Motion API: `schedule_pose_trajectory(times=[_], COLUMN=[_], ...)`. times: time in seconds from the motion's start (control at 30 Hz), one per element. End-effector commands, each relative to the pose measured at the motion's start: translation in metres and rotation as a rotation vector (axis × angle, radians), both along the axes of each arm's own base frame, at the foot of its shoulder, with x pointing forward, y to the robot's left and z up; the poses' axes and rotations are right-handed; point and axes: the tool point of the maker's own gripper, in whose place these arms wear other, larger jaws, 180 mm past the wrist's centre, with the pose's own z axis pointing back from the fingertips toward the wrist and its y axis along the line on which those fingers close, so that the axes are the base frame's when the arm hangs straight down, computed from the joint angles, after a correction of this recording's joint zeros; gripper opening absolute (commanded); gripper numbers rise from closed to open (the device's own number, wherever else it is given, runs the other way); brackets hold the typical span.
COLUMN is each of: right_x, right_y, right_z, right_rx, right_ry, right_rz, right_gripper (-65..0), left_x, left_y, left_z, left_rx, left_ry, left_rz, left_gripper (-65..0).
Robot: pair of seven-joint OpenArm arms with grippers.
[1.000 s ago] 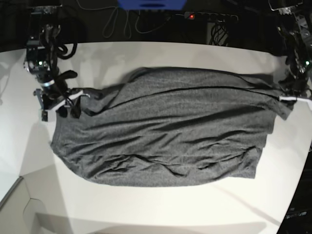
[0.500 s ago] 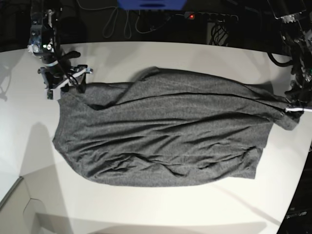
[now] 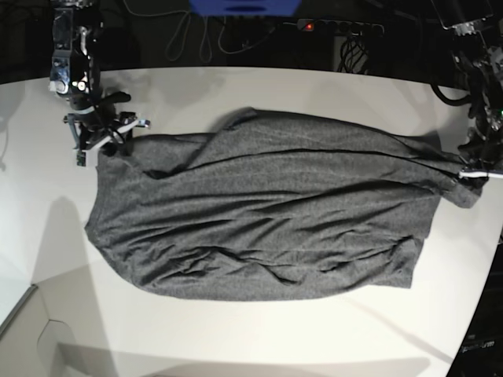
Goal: Layout the t-shirt on the table in an organized manner, then fold the t-shirt properly
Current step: 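Pull the held corners apart with both grippers to stretch the shirt, then move the right gripper along the collar edge toward the shirt center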
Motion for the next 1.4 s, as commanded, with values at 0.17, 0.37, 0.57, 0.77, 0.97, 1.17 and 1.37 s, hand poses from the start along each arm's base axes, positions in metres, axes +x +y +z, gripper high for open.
schedule_pose_trajectory(times=[0.17,0.37,0.57,0.77,0.97,1.17,1.37], right_x=[0.003,0.007,0.012,0.002,-0.001,-0.008,-0.01], right_y=[-0.02,-0.046,-0.055,-0.064,-0.069,-0.081,-0.082], right_z=[0.011,0.03,0.054,0.048,0.035,0.012,0.012], right_rx=[-0.052,-0.095,-0.144,-0.175,-0.169,-0.16,-0.164], right_ry=[-0.017,-0.059,-0.108,-0.072,-0.037,0.026,0.028], right_rz=[0.015,-0.026,-0.004,0.012,-0.004,-0.035,-0.037], right_gripper=[-65.0,-65.0,-65.0,-65.0,-65.0,-65.0,-53.1], left_x=[0.0,-0.001,-0.01,-0.022,-0.025,-0.025,-0.026], left_y=[0.008,0.008,0.008,0.008,0.007,0.007,0.002], left_z=[0.012,0.011,0.003,-0.007,-0.013,-0.014,-0.018], left_rx=[0.039,0.039,0.038,0.039,0.026,0.025,0.01], left_ry=[-0.025,-0.022,0.003,0.035,0.051,0.053,0.052], left_rz=[0.003,0.003,0.004,0.006,0.011,0.01,0.016], left_gripper=[-64.8,-64.8,-64.8,-64.8,-64.8,-64.8,-64.8])
